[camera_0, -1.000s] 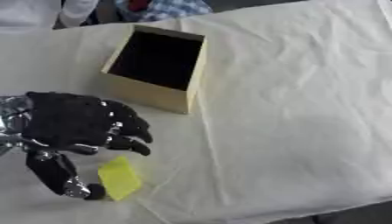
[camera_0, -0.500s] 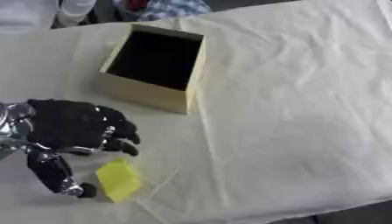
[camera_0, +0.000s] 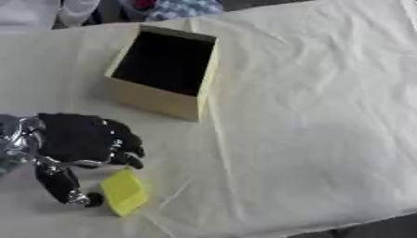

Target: Pick up objects on the table and place them in the box.

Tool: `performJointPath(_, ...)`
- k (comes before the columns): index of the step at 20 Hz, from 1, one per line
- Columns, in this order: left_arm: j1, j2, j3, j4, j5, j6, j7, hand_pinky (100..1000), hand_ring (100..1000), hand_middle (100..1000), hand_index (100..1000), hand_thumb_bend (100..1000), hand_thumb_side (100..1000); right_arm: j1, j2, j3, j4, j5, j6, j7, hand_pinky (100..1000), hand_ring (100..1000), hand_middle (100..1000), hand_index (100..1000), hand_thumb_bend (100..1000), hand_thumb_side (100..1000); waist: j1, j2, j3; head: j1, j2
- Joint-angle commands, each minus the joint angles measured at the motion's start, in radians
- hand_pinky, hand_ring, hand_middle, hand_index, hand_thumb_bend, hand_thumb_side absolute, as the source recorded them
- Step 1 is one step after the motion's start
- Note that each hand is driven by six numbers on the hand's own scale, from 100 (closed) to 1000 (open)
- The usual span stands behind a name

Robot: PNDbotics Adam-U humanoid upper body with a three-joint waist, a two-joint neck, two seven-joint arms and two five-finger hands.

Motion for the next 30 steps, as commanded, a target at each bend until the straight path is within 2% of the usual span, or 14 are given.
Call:
performJointPath(1, -0.018, 0.007, 0.002, 0.004, -0.008, -0.228, -0.210, 905, 926, 843, 903, 374, 431, -0.009, -0.014, -0.006, -0.015, -0.008, -0.002, 0.003, 591, 671, 504, 692, 100, 893, -0.003, -0.012, -0.001, -0.001, -0.012)
performJointPath(6, -0.023, -0.003, -0.007, 0.012, -0.016, -0.245, -0.210, 903, 923, 837, 893, 364, 443, -0.010, -0.010, -0.007, -0.015, -0.010, 0.000, 0.003, 590, 671, 504, 692, 100, 894, -0.003, -0.011, -0.001, -0.001, -0.012)
performJointPath(9, -0.021, -0.009, -0.011, 0.023, -0.031, -0.254, -0.214, 886, 900, 798, 857, 351, 490, -0.011, -0.010, -0.008, -0.015, -0.010, -0.002, 0.002, 591, 672, 504, 692, 100, 893, -0.003, -0.010, -0.002, -0.001, -0.011)
performJointPath(11, -0.018, -0.014, -0.014, 0.036, -0.043, -0.257, -0.213, 851, 846, 708, 776, 339, 460, -0.011, -0.010, -0.009, -0.015, -0.011, -0.002, 0.001, 591, 672, 504, 693, 100, 894, -0.003, -0.010, -0.002, -0.002, -0.012)
performJointPath(12, -0.018, -0.017, -0.014, 0.041, -0.049, -0.255, -0.208, 815, 796, 624, 712, 338, 399, -0.011, -0.009, -0.010, -0.015, -0.011, -0.002, 0.000, 591, 672, 504, 693, 100, 894, -0.004, -0.011, -0.002, -0.002, -0.012)
performJointPath(13, -0.018, -0.020, -0.014, 0.043, -0.055, -0.251, -0.200, 807, 786, 608, 699, 333, 395, -0.011, -0.009, -0.010, -0.015, -0.011, -0.002, 0.000, 591, 672, 504, 693, 100, 894, -0.004, -0.011, -0.002, -0.002, -0.012)
performJointPath(14, -0.017, -0.022, -0.014, 0.047, -0.057, -0.247, -0.189, 736, 706, 511, 597, 275, 369, -0.010, -0.009, -0.010, -0.015, -0.011, -0.002, 0.000, 591, 672, 504, 693, 100, 894, -0.004, -0.011, -0.002, -0.002, -0.012)
performJointPath(15, -0.016, -0.023, -0.014, 0.049, -0.054, -0.241, -0.176, 716, 681, 491, 573, 253, 360, -0.010, -0.008, -0.010, -0.015, -0.012, -0.002, -0.001, 591, 672, 504, 693, 100, 894, -0.005, -0.011, -0.001, -0.002, -0.012)
performJointPath(16, -0.014, -0.023, -0.011, 0.047, -0.044, -0.232, -0.158, 668, 626, 453, 524, 193, 334, -0.010, -0.008, -0.010, -0.015, -0.012, -0.002, -0.001, 592, 672, 504, 693, 100, 894, -0.005, -0.011, -0.001, -0.003, -0.012)
performJointPath(17, -0.013, -0.021, -0.008, 0.040, -0.032, -0.223, -0.139, 655, 613, 446, 518, 173, 327, -0.009, -0.008, -0.011, -0.015, -0.012, -0.002, -0.002, 592, 672, 504, 693, 100, 894, -0.005, -0.010, 0.000, -0.003, -0.011)
performJointPath(19, -0.009, -0.012, 0.000, 0.012, 0.006, -0.209, -0.112, 630, 592, 441, 513, 100, 300, -0.008, -0.007, -0.010, -0.015, -0.012, -0.001, -0.002, 592, 672, 504, 693, 100, 894, -0.005, -0.010, 0.001, -0.004, -0.010)
performJointPath(22, -0.005, 0.010, 0.029, -0.062, 0.084, -0.183, -0.093, 589, 552, 419, 493, 100, 271, -0.007, -0.006, -0.011, -0.015, -0.011, 0.001, -0.002, 592, 673, 504, 693, 100, 894, -0.006, -0.011, 0.004, -0.006, -0.009)
performJointPath(26, 0.005, 0.057, 0.115, -0.196, 0.231, -0.133, -0.085, 585, 542, 421, 495, 100, 261, -0.005, -0.010, -0.013, -0.015, -0.009, 0.000, -0.004, 593, 673, 504, 693, 100, 893, -0.007, -0.014, 0.008, -0.014, -0.012)
performJointPath(30, -0.008, 0.089, 0.198, -0.225, 0.377, -0.110, -0.096, 589, 544, 427, 503, 100, 254, -0.004, -0.015, -0.015, -0.015, -0.007, -0.002, -0.007, 593, 673, 505, 693, 100, 891, -0.006, -0.018, 0.013, -0.019, -0.012)
